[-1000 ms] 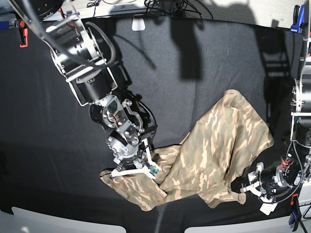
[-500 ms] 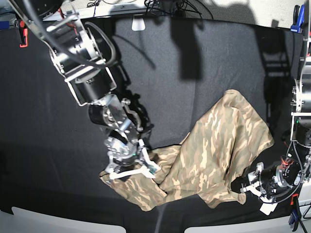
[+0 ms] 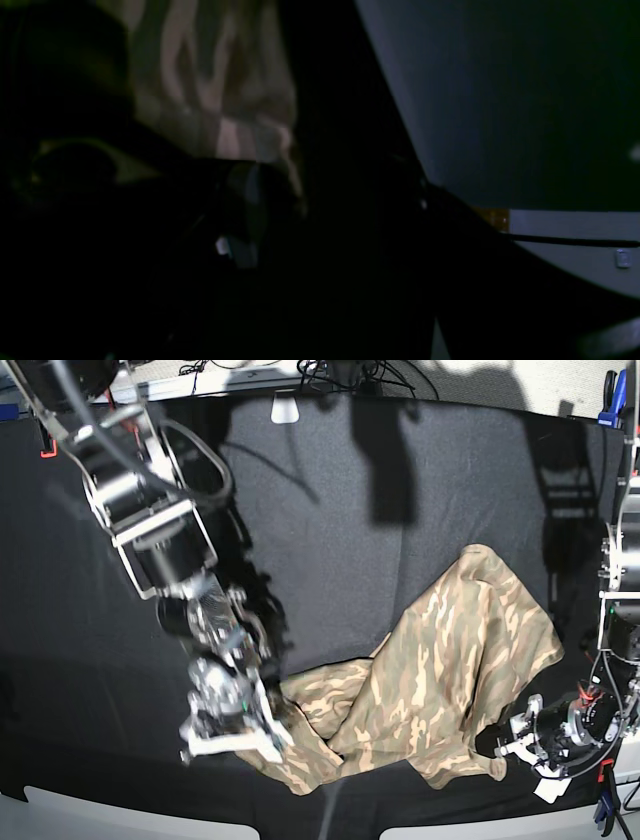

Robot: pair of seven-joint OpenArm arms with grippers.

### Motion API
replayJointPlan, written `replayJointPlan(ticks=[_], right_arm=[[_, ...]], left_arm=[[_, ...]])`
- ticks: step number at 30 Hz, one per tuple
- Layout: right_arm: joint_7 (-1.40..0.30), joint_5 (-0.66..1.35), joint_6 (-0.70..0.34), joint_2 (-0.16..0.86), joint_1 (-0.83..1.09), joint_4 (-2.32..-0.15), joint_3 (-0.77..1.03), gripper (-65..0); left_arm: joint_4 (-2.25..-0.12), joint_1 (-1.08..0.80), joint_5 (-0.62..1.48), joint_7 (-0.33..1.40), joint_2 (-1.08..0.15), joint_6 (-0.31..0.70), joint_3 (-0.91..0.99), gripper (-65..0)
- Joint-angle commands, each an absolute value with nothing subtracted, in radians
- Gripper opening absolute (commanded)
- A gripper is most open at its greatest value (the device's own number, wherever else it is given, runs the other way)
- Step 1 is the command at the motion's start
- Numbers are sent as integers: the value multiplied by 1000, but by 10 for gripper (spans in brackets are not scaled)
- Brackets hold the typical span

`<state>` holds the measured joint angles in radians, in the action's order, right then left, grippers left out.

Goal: Layout the t-shirt on the table in an organized manner, then fold the t-shirt properly

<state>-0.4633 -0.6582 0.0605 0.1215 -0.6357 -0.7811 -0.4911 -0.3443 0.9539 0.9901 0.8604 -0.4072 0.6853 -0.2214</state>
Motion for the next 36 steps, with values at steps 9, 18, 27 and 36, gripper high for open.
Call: replayJointPlan(ticks=[9, 18, 27, 36], right_arm=[[-450, -620, -37, 114, -673, -798, -487, -439], [-430, -568, -36, 114, -673, -795, -487, -603], [-484, -488, -17, 131, -706, -796, -487, -650], [-601, -399, -15, 218, -854, -797, -483, -650]], left_arm=[[-361, 997, 1015, 837, -416, 698, -217, -650], [-361, 997, 1014, 837, -416, 698, -217, -650], [-361, 997, 996, 813, -428, 698, -217, -650], [-361, 997, 864, 649, -505, 698, -217, -650]])
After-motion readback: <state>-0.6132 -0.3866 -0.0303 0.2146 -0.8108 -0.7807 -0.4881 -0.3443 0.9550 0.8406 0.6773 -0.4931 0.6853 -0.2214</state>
